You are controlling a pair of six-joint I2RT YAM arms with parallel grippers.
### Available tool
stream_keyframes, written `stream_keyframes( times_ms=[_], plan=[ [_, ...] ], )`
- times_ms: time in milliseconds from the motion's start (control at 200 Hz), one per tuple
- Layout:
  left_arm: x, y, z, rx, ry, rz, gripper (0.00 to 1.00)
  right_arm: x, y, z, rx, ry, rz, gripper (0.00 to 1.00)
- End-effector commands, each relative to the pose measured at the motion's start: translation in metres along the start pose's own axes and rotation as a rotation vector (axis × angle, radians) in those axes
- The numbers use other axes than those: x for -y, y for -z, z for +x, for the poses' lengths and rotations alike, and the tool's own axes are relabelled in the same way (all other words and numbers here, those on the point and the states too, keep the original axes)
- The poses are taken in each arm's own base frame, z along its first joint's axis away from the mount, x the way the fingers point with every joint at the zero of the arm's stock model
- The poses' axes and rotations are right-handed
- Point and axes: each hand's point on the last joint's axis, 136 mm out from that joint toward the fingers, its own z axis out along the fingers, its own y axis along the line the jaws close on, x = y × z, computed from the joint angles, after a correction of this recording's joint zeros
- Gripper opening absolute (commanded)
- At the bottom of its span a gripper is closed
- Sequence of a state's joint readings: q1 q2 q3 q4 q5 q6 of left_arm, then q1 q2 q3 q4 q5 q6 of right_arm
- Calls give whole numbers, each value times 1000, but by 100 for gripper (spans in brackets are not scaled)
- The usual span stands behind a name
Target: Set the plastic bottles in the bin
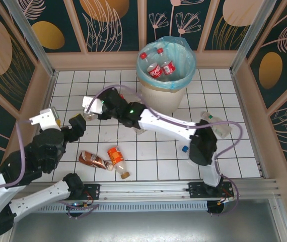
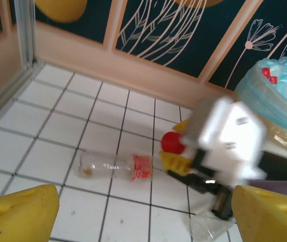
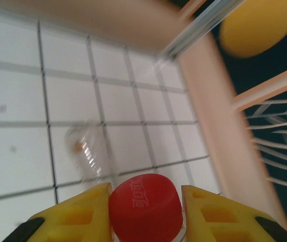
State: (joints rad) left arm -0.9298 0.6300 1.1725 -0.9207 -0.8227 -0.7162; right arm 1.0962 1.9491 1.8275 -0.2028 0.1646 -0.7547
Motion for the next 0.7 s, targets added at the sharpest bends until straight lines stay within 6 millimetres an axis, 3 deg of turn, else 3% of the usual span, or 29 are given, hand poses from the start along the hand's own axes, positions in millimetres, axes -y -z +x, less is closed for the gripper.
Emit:
stream_keyframes(
  times_ms=[0,155,285,330,395,495,560,616,696],
  plan=[
    [25,-3,-40,95,-145,-9,89,51,58,-52,211,-138,54,21],
    [91,-5,-80,179,-200,167,88,102,159,-105,528,-291,25,19],
    [154,-2,-98,247,-229,393,87,160,233,-111,689,-410,73,18],
    [174,-3,-101,256,-255,450,87,179,249,-107,707,-445,105,18],
    [201,-9,-99,248,-308,512,87,209,272,-97,717,-480,177,18],
    [242,-27,-88,213,-398,571,87,257,289,-65,660,-548,318,18],
    [265,-43,-79,186,-439,587,88,281,288,-40,604,-609,353,19],
    [281,-57,-70,162,-462,593,89,306,286,-8,541,-669,399,19],
    [302,-77,-56,126,-471,600,89,325,271,33,461,-740,435,19]
  ],
)
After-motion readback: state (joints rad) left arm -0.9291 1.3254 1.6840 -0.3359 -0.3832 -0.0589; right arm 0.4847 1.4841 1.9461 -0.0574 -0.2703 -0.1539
